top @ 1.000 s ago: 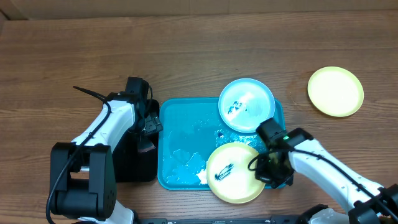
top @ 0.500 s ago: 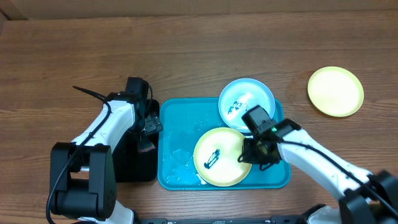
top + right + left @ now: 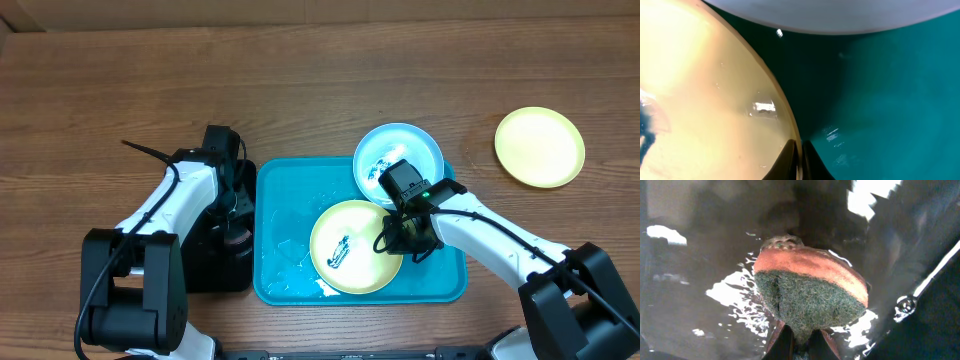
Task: Clean dirty plates on tray and stack at the side
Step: 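Move right gripper to the second yellow plate and grasp its rim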
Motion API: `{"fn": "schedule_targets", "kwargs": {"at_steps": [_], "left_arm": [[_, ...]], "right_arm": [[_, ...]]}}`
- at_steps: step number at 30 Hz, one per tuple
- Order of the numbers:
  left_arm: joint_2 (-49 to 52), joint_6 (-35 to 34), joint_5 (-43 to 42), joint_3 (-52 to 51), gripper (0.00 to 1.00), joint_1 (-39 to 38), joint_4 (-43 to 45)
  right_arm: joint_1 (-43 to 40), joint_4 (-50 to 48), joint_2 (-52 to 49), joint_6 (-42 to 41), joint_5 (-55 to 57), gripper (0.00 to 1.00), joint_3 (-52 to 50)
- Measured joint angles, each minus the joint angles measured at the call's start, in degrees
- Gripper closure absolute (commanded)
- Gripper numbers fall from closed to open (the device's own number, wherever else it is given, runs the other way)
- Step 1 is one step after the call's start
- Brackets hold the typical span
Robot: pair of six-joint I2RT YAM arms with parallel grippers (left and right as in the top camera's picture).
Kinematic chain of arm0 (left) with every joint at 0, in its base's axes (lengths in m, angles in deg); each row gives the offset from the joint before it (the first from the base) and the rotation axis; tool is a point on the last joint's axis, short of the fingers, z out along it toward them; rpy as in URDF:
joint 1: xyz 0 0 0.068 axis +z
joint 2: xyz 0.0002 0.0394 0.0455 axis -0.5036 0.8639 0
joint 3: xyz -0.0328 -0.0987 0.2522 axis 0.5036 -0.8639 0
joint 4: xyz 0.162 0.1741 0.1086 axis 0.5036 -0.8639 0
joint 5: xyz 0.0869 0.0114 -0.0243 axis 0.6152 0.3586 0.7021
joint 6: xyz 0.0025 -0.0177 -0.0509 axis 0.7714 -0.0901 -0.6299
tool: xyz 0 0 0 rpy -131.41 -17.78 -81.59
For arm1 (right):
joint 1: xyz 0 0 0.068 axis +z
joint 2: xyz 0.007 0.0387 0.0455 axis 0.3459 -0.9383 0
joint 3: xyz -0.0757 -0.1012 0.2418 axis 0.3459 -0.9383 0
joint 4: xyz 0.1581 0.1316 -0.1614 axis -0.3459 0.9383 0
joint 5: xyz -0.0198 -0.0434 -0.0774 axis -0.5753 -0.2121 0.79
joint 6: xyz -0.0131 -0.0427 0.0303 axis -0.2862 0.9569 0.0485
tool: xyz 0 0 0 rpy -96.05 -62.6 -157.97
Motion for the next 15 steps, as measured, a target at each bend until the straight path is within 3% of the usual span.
{"fn": "schedule_targets", "kwargs": {"at_steps": [8, 15], "left_arm": [[-2.2, 1.4, -1.4, 1.6, 0.96, 0.0, -5.7], [-13.5, 3.1, 1.2, 4.4, 0.96, 0.0, -8.6]], "right_arm": [[3.0, -0.6, 0.0, 0.2, 0.1, 0.96, 0.1], [4.1, -1.3, -0.1, 0.0, -0.6, 0.96, 0.2]]}}
